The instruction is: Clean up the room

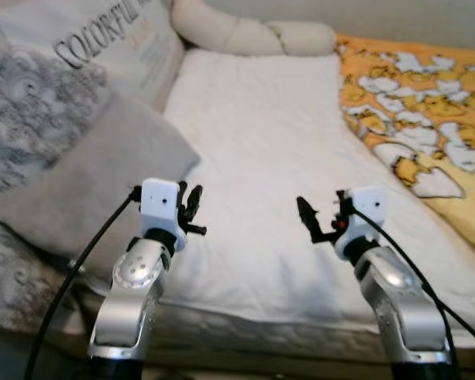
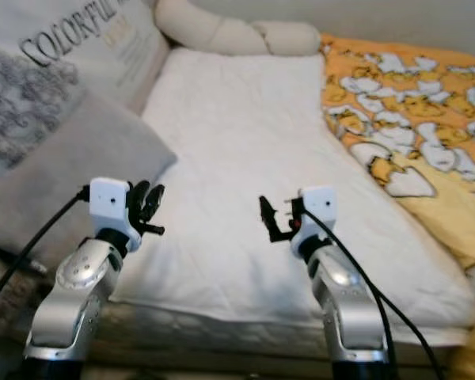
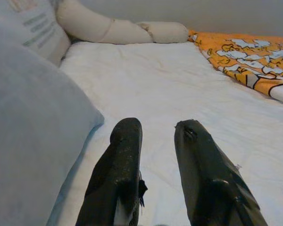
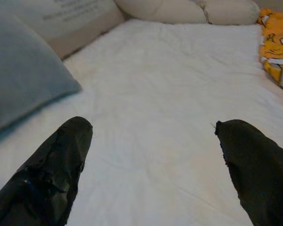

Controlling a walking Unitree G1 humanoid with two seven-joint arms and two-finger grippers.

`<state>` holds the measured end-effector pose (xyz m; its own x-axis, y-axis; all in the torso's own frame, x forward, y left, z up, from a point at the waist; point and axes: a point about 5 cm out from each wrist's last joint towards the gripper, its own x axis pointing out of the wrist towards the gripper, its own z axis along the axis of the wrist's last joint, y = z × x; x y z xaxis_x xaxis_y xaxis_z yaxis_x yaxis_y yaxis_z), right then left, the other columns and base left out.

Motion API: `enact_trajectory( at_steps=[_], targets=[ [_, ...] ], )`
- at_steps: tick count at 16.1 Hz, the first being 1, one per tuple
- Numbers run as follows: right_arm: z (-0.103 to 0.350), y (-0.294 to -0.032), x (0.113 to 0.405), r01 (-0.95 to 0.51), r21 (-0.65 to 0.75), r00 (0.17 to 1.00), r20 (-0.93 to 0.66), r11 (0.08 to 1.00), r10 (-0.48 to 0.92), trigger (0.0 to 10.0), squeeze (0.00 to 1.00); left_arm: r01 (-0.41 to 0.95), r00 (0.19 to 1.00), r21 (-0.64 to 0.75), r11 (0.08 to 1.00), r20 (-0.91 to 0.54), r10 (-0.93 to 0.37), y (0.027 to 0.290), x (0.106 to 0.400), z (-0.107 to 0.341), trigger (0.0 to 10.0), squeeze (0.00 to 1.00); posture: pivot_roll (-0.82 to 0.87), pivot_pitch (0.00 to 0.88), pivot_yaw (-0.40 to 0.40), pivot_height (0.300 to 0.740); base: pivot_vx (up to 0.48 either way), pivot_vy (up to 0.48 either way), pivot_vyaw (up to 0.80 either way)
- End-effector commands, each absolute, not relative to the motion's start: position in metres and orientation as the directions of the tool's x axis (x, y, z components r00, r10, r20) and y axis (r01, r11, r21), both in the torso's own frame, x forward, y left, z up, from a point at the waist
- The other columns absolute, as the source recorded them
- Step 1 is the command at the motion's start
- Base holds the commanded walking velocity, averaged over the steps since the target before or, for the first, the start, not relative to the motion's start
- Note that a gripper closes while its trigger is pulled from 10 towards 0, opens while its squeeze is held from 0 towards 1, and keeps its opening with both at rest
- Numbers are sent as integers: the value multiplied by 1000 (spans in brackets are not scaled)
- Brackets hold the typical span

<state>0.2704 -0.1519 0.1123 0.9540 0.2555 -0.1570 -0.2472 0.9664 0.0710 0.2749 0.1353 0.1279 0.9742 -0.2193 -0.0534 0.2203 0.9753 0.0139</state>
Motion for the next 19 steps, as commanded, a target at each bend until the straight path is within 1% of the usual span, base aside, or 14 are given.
enact_trajectory(
  at_steps=[1, 7, 11, 15, 19],
  targets=[
    [116, -149, 270, -258, 74, 952, -150, 963, 266, 10000, 0, 193, 979, 31, 981, -77, -190, 141, 272, 125, 10000, 98, -41, 0, -26, 740, 0, -480, 0],
    [106, -151, 263, -254, 74, 940, -217, 964, 265, 10000, 0, 172, 983, 37, 984, -78, -169, 146, 269, 128, 10000, 63, -32, 0, -30, 740, 0, -480, 0],
    [97, -158, 258, -211, 68, 940, -259, 975, 222, 10000, 0, 190, 979, 52, 981, -80, -185, 145, 268, 129, 10000, 55, -37, 0, -19, 740, 0, -480, 0],
    [96, -162, 255, -172, 70, 947, -263, 983, 185, 10000, 0, 213, 975, 61, 975, -81, -207, 144, 271, 130, 10000, 55, -56, 0, 5, 740, 0, -480, 0],
    [96, -164, 252, -164, 65, 948, -266, 984, 175, 10000, 0, 222, 973, 62, 973, -82, -217, 141, 273, 131, 10000, 55, -66, 0, 13, 740, 0, -480, 0]
  ],
)
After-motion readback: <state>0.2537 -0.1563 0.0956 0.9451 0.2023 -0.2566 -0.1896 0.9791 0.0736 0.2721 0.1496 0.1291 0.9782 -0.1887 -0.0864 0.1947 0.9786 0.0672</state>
